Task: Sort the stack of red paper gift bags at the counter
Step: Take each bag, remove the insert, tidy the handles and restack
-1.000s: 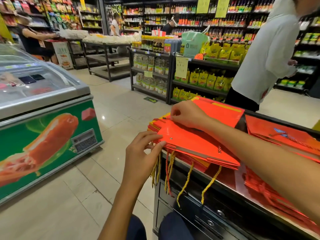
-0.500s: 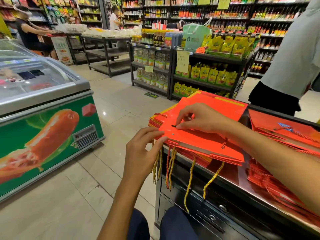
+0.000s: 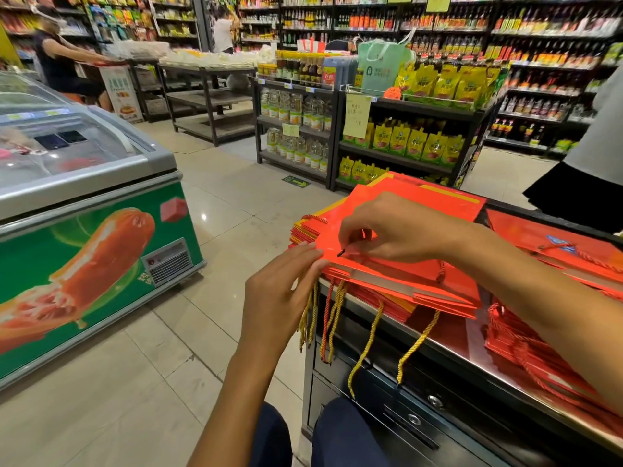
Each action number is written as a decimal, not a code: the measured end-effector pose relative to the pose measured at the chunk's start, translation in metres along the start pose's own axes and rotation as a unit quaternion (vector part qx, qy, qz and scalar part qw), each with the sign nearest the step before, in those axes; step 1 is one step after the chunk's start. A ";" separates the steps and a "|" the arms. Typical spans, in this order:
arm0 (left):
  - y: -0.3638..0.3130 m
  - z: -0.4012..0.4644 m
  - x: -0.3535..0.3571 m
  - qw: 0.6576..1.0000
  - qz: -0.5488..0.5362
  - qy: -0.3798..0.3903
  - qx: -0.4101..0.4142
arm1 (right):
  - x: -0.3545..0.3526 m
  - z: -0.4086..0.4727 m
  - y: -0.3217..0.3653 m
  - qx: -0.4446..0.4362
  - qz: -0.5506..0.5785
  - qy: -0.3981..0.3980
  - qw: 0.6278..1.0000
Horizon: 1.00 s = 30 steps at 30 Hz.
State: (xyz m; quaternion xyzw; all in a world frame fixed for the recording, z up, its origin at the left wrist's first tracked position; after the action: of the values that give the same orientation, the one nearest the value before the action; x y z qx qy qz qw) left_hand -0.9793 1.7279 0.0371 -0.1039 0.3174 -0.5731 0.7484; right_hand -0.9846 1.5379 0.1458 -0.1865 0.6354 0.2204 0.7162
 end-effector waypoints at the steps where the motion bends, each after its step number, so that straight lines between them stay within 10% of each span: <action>1: -0.001 0.000 0.000 1.000 0.002 -0.001 0.002 | -0.001 0.001 0.000 -0.001 -0.008 0.005 1.000; 30: -0.031 0.019 0.010 0.986 -0.012 -0.080 -0.147 | 0.002 -0.006 0.011 0.041 0.073 -0.098 0.992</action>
State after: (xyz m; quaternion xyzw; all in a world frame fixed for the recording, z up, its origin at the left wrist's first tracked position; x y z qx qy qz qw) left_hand -0.9909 1.7052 0.0642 -0.2626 0.3361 -0.5187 0.7409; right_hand -0.9952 1.5445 0.1428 -0.0875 0.5828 0.2632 0.7638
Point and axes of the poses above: each hand's wrist, its own z-axis towards the middle knuckle, its own x-axis out of the palm, y = z × x, the point moved 3 cm from there along z, towards the middle knuckle, and after that the axes turned 4 degrees about -z, right-handed, at the moved point
